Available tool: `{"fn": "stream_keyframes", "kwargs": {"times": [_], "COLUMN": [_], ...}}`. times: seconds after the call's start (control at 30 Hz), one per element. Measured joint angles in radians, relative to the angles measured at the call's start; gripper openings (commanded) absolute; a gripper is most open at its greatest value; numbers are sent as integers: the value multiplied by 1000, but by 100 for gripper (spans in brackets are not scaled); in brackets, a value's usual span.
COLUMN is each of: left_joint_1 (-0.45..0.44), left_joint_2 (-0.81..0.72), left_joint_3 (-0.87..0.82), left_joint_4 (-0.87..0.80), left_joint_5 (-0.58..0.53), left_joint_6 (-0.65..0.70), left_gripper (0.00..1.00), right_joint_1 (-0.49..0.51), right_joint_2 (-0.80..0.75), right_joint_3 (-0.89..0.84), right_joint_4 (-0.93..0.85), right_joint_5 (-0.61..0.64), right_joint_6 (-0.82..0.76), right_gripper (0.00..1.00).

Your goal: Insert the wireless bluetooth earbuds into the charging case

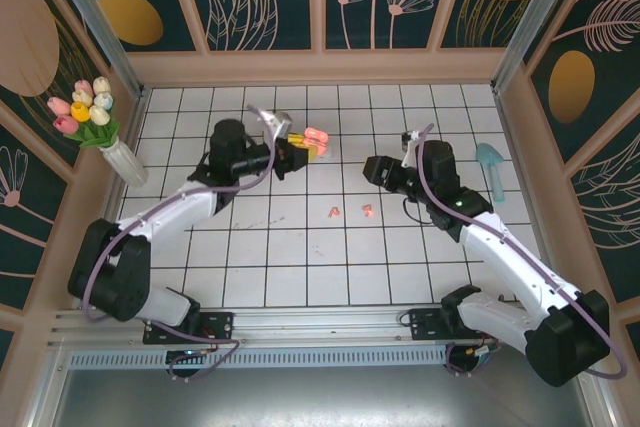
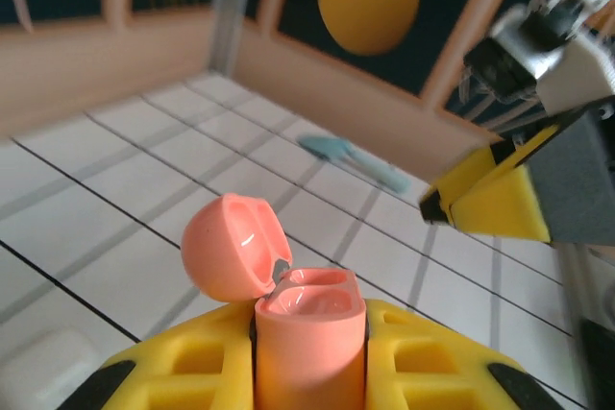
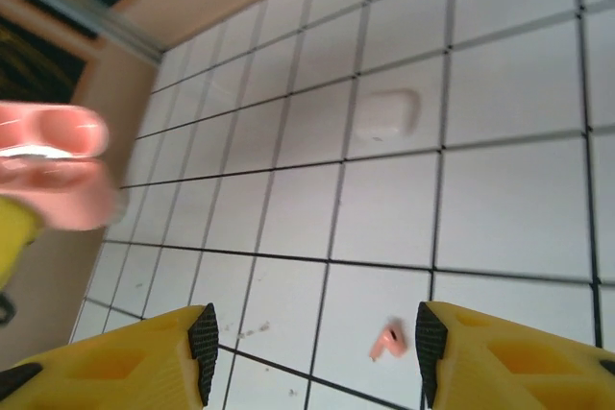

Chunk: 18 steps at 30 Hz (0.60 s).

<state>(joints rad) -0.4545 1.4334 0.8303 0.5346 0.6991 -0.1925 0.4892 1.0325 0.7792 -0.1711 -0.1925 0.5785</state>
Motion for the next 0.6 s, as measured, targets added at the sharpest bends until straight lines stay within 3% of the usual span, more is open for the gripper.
{"fn": "stream_keyframes", "kwargs": {"times": [0.17,0.33,0.6], "left_joint_1": [0,-7,-29], "left_joint_2": [-79,-94,-79], "left_joint_3": [-286,-374,-509], "left_joint_4": [382,581,935], "left_joint_5": [-177,-306,-387], "left_joint_6": [2,8,62], "left_gripper": [0,0,0], "right_joint_1": [72,150,243], "right_joint_2": [0,37,235], "right_joint_3": [-23,-23,35], "right_joint_4": [-51,-88,-180], "right_joint_5": [116,218,328], "right_joint_6": [136,252,409], "right_gripper": [59,59,58]}}
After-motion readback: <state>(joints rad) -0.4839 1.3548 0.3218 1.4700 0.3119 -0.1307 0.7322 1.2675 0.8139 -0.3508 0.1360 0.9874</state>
